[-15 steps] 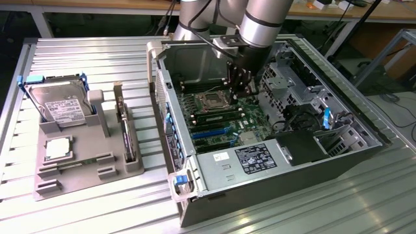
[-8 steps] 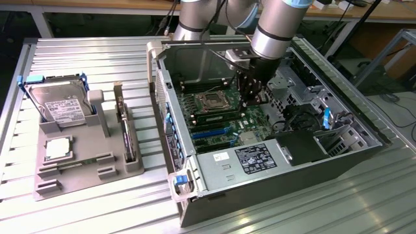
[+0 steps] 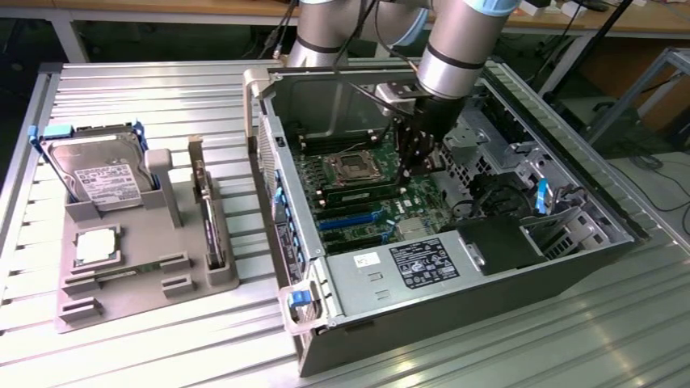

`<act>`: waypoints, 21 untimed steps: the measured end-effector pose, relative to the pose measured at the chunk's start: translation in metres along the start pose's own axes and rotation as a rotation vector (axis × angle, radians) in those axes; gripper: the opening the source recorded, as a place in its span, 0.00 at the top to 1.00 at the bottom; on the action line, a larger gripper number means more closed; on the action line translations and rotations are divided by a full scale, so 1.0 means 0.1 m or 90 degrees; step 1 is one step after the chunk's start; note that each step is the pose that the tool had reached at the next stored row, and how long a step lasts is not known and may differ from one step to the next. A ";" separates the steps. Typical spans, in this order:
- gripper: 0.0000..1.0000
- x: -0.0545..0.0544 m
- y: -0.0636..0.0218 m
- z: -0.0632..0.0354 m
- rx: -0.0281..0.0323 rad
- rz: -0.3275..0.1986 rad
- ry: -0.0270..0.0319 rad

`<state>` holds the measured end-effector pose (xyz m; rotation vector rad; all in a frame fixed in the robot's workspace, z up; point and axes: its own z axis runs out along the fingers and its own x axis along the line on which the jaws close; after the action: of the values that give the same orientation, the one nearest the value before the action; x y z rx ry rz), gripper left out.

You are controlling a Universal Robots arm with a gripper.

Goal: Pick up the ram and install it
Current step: 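Press down the ram until it locks into place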

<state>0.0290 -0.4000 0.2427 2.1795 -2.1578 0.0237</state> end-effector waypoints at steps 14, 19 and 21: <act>0.89 -0.04 0.180 -0.040 0.0004 0.000 0.0031; 0.89 -0.06 0.488 -0.033 0.0047 0.001 0.0044; 0.89 -0.06 0.658 -0.022 0.0102 0.001 0.0044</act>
<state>-0.0368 -0.3944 0.2473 2.1830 -2.1631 0.0487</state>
